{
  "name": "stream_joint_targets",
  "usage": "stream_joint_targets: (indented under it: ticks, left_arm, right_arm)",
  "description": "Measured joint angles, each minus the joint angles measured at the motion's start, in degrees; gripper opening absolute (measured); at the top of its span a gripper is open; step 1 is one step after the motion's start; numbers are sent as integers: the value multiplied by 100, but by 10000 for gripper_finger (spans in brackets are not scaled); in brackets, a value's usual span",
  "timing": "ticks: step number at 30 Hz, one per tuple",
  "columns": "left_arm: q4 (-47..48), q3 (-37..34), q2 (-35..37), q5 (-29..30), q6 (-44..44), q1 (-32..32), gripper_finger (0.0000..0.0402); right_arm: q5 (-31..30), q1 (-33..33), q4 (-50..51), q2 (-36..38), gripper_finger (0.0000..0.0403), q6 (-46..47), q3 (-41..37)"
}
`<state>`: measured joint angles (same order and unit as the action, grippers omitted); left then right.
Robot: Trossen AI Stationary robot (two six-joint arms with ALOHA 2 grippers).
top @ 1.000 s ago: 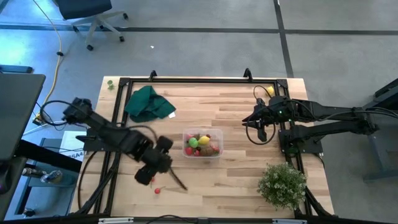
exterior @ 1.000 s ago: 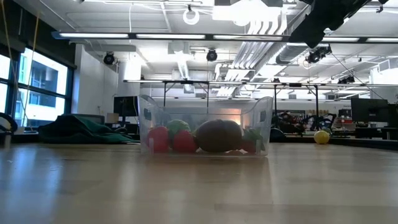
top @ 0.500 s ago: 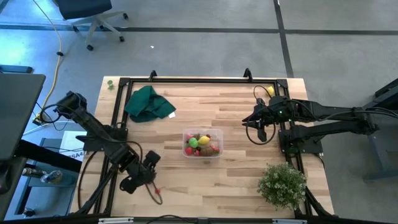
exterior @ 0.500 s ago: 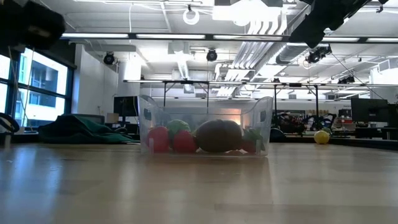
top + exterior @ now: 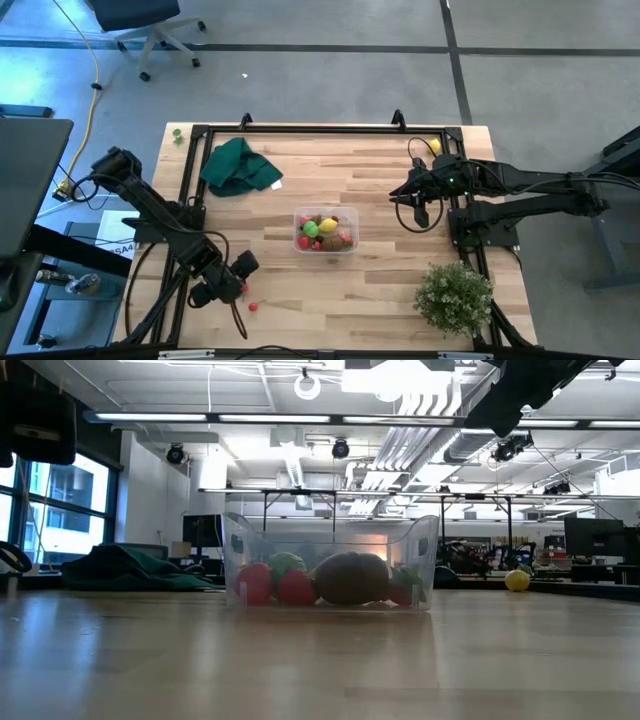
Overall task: Pick and placing Produce into tupperware
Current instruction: Put the top red cherry into the transparent bin
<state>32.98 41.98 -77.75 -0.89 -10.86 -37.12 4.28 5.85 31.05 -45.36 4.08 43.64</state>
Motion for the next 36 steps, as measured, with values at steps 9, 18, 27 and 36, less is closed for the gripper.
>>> stream_joint_targets:
  ticks: [9,18,27,36]
  left_arm:
    - [-453,-387,-3,3,-263,2,216]
    - [-643,-429,-35,283,-569,2,216]
    - [-912,-431,-449,135,-736,51,216]
    - [-1026,-429,-691,-409,-986,572,216]
  right_arm:
    - [1,0,0,2,62,0,0]
    - [1,0,0,0,62,0,0]
    - [0,1,0,0,62,0,0]
    - [2,0,0,2,62,0,0]
